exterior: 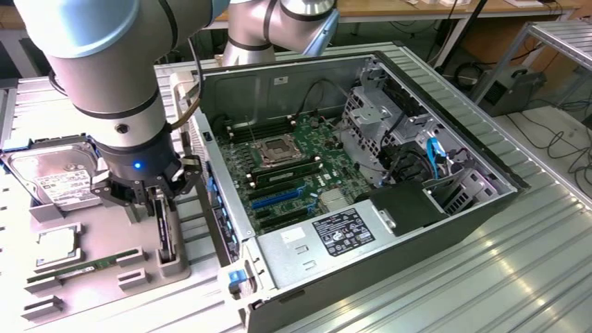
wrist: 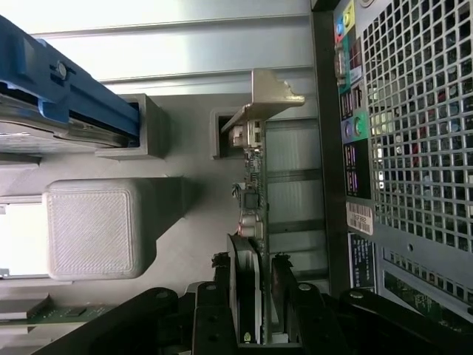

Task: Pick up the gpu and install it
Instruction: 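Pick up the gpu and move the gpu toward the slot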

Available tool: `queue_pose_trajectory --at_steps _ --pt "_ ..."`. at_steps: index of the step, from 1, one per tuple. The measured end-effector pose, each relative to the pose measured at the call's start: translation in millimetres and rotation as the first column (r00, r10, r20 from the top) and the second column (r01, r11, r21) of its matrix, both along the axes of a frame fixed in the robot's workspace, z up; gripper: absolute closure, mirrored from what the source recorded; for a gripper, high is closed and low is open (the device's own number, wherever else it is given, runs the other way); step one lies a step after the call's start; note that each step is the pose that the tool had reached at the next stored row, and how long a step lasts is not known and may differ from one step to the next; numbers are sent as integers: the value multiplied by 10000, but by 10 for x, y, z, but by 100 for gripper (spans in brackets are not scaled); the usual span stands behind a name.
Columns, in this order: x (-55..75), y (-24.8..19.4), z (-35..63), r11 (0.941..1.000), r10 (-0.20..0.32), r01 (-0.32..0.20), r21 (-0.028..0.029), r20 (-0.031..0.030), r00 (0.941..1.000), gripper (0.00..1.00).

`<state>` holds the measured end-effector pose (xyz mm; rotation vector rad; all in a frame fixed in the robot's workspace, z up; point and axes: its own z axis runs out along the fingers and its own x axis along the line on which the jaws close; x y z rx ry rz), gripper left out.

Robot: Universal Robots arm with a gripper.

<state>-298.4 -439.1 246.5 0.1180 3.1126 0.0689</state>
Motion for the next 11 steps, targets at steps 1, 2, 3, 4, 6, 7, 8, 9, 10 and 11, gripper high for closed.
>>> queue_pose_trajectory --at_steps 1,2,3,4,6,7,8,9,10,11 --pt "0 1 -5 10000 0 0 0 0 10000 64" --pt "0 2 -12 10000 0 0 0 0 10000 64" --pt "0 2 -17 10000 0 0 1 1 10000 64" --pt "0 2 -21 10000 0 0 0 0 10000 64" --pt "0 2 -23 10000 0 0 -1 -1 10000 64" --pt "0 2 -24 10000 0 0 0 0 10000 64" --pt "0 2 -24 10000 0 0 1 0 10000 64" --pt "0 2 -24 10000 0 0 1 0 10000 65" --pt "-1 3 -24 10000 0 0 0 -2 10000 72" --pt "-1 2 -24 10000 0 0 1 -1 10000 74"
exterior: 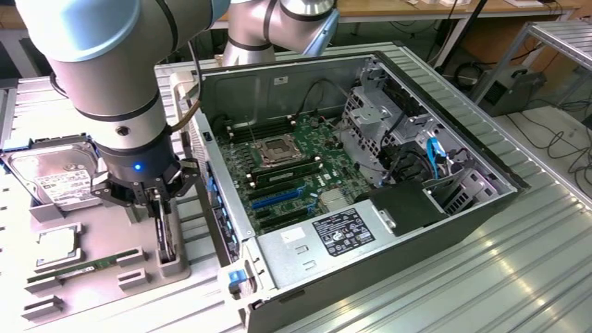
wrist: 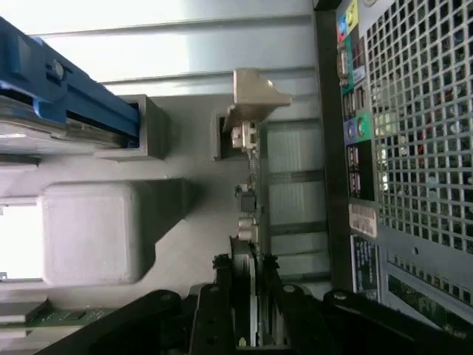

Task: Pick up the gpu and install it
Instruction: 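Pick up the gpu and move the gpu toward the slot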

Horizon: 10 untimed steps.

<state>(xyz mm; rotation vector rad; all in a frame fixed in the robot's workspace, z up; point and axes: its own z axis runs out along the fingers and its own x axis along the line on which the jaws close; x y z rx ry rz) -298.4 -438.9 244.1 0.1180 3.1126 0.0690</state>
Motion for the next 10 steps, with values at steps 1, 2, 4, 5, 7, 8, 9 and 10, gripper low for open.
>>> queue_pose_trajectory --at_steps 1,2,4,5,7,8,9,10 --pt "0 0 0 10000 0 0 0 0 10000 74" --pt "0 0 0 10000 0 0 0 1 10000 74" --pt "0 0 0 10000 -1 1 0 1 10000 74" --pt "0 0 -1 10000 0 0 1 2 10000 74" --pt "0 0 0 10000 0 0 1 1 10000 74" --pt "0 0 0 10000 0 0 1 1 10000 74" --pt "0 0 0 10000 0 0 0 1 10000 74" --pt "0 0 0 10000 0 0 -1 1 10000 74"
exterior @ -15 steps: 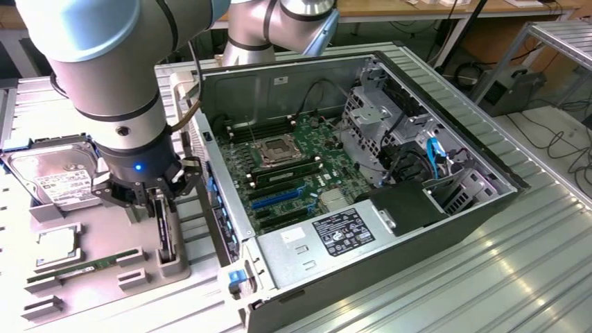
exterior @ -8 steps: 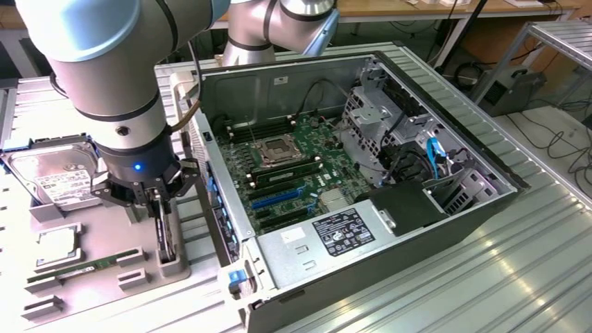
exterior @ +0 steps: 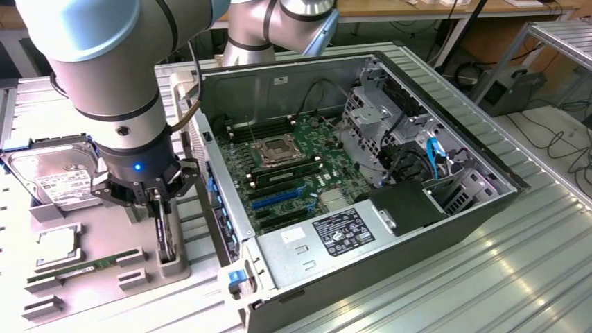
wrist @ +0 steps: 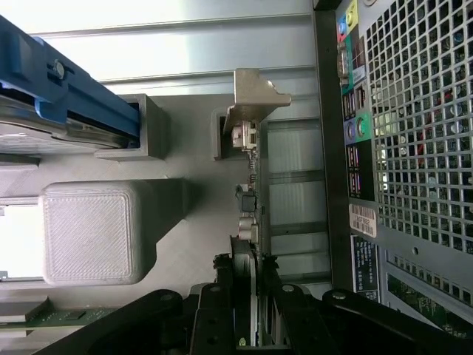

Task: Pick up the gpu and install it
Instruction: 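Pick up the gpu and move the gpu toward the slot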

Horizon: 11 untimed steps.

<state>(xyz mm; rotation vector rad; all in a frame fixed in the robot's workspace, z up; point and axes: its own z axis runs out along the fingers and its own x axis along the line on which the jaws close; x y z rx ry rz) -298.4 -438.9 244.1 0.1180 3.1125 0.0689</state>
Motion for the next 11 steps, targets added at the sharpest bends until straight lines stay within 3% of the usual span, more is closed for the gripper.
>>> queue_pose_trajectory --at_steps 11 --pt "0 2 38 10000 0 0 -9 1 10000 74"
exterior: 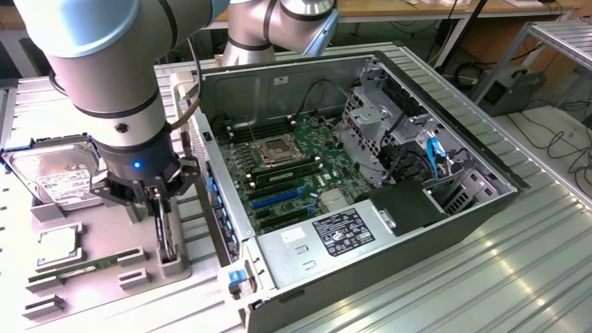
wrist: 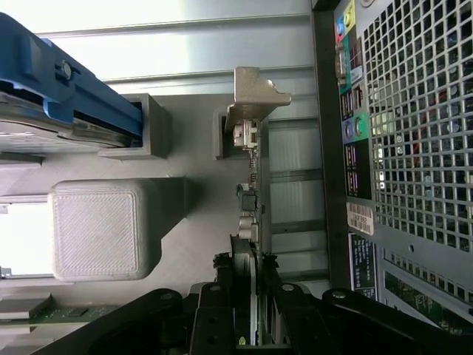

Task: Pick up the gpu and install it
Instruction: 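Pick up the gpu and move the gpu toward the slot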

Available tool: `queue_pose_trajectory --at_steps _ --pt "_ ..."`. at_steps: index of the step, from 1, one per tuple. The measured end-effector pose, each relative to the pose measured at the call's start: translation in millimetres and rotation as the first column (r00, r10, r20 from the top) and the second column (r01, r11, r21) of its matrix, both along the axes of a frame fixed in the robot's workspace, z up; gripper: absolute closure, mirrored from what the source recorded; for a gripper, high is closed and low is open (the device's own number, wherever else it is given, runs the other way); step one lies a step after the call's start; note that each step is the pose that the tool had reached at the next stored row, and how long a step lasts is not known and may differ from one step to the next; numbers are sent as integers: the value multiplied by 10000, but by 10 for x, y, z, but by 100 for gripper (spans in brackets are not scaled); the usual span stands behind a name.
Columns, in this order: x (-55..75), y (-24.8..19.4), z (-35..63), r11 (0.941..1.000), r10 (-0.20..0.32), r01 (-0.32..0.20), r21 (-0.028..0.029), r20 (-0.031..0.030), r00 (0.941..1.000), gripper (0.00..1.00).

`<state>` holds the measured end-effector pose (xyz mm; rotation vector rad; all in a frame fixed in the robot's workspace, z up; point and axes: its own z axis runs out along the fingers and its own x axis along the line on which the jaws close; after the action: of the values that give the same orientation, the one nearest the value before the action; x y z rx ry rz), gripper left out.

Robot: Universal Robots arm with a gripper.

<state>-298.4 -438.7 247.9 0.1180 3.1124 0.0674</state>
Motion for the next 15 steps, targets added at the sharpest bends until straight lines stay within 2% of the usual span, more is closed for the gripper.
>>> queue_pose_trajectory --at_steps 7,15 --pt "0 14 32 10000 0 0 -25 -1 10000 74" --pt "0 18 54 10000 0 0 -26 0 10000 74"
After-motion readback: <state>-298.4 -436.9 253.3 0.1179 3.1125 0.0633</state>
